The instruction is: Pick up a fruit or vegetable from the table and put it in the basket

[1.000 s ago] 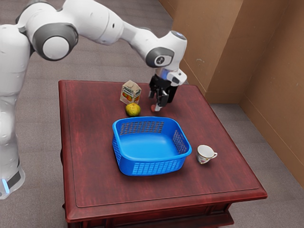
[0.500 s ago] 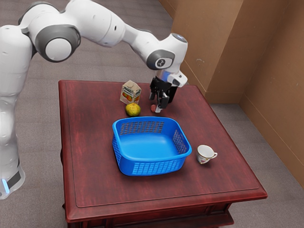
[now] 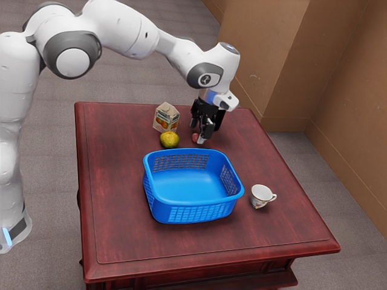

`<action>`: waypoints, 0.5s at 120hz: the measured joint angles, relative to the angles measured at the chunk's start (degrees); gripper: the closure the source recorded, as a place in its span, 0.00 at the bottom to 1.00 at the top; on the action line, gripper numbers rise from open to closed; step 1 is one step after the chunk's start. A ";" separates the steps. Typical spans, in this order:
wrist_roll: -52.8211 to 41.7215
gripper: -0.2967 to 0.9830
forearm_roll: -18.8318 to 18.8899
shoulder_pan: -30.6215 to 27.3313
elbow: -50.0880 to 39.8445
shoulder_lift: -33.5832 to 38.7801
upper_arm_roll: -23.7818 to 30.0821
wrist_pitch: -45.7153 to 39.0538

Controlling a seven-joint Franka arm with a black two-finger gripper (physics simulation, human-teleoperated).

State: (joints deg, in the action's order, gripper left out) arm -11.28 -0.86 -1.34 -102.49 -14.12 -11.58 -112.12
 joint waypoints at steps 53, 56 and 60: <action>-0.10 0.33 -0.11 0.45 -0.18 0.19 0.16 2.15; -0.10 0.34 -0.11 0.45 -0.15 0.19 0.16 2.19; -0.11 0.35 -0.10 0.46 -0.15 0.19 0.15 2.22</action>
State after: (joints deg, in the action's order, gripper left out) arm -11.39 -0.96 -0.88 -102.64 -13.92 -11.42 -109.90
